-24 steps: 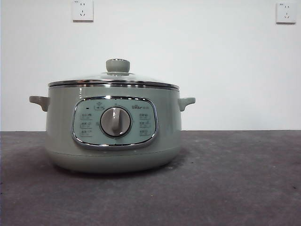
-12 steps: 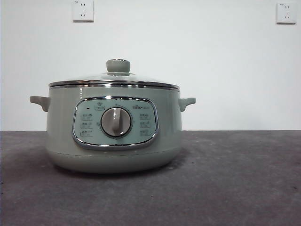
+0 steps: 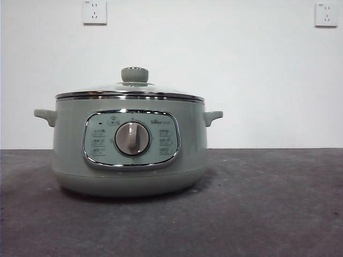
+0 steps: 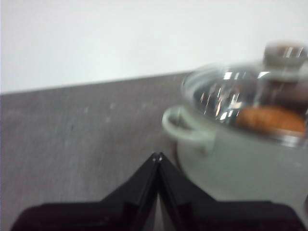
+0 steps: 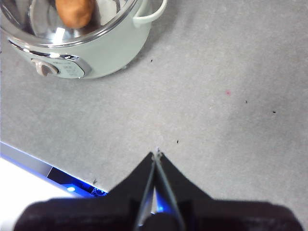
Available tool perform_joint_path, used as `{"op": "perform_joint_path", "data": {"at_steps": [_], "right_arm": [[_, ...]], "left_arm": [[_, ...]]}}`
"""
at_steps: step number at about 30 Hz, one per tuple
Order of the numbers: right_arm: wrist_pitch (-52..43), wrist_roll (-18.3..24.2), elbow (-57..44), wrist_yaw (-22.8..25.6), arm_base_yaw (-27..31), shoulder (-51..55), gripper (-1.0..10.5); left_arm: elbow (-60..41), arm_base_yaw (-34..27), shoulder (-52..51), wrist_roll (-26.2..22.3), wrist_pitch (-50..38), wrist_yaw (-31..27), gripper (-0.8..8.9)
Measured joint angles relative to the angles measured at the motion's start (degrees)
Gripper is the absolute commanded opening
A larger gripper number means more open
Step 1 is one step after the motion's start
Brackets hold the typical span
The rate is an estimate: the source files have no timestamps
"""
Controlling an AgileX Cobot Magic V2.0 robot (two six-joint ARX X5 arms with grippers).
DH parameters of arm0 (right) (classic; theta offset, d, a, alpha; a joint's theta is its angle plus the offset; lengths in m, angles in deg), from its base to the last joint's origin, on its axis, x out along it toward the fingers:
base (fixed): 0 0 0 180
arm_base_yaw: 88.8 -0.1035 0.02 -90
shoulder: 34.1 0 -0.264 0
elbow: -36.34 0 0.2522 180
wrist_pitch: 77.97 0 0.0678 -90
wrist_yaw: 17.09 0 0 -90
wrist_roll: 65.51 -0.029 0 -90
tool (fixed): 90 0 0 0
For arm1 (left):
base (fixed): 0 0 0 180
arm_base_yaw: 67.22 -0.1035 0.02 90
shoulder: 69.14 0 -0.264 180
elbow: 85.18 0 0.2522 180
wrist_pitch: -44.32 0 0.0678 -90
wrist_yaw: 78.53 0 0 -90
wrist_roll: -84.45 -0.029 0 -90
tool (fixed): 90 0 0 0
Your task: Pick up the potato,open the lid,put the potato in the pot,close the lid
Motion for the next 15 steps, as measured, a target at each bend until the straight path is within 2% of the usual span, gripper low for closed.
{"op": "perform_joint_path", "data": {"at_steps": [5,15], "right_arm": [[-0.02,0.0,0.0,0.0,0.0,0.0,0.0],[0.0,0.0,0.0,0.0,0.0,0.0,0.0]], "left_arm": [[-5.51,-3.56,-5.97,0.04,-0.33,-0.2,-0.03],[-5.53,-6.21,-14.86,0.63,11.74,-7.04,-0.03]]}}
